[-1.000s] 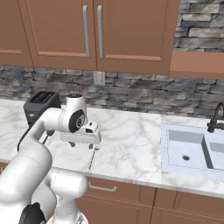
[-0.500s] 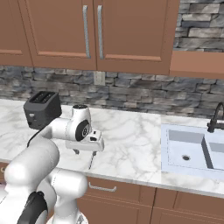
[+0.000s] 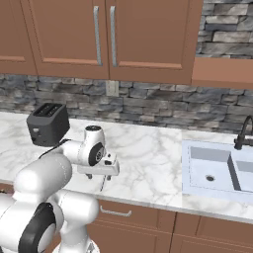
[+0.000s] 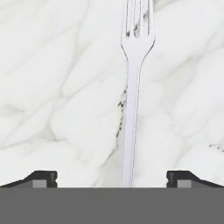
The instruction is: Take the fork and place it on the left side of the plate. Then take the spoon and place it on the right side of the plate. Make sure they're directly next to the plate.
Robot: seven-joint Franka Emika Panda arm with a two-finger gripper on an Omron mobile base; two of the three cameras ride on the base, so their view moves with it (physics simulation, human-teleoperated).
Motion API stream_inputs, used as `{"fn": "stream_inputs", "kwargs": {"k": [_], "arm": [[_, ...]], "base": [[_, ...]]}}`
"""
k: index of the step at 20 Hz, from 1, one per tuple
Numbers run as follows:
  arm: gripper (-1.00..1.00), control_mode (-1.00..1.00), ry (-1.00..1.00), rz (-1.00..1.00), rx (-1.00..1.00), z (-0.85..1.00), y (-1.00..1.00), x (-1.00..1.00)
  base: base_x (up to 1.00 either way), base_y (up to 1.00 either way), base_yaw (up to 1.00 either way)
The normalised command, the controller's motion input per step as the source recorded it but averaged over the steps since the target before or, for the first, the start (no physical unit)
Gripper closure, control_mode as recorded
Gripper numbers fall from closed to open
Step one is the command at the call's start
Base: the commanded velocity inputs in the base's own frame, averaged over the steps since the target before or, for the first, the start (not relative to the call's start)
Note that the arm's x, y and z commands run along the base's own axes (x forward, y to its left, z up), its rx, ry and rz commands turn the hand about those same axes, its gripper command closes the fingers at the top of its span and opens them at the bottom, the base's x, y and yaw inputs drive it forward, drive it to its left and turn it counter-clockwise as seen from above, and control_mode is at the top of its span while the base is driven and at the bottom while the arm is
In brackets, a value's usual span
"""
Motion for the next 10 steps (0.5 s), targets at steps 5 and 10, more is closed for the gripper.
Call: {"fn": "stream_inputs", "kwargs": {"k": [5,10], "arm": [[-1.0,-1.0,-0.03,0.02,0.0,-0.18,-0.1,0.0],[-1.0,-1.0,-0.04,0.03,0.0,-0.24,-0.11,0.0]], "base": [[0.0,0.0,0.0],[0.0,0.0,0.0]]}}
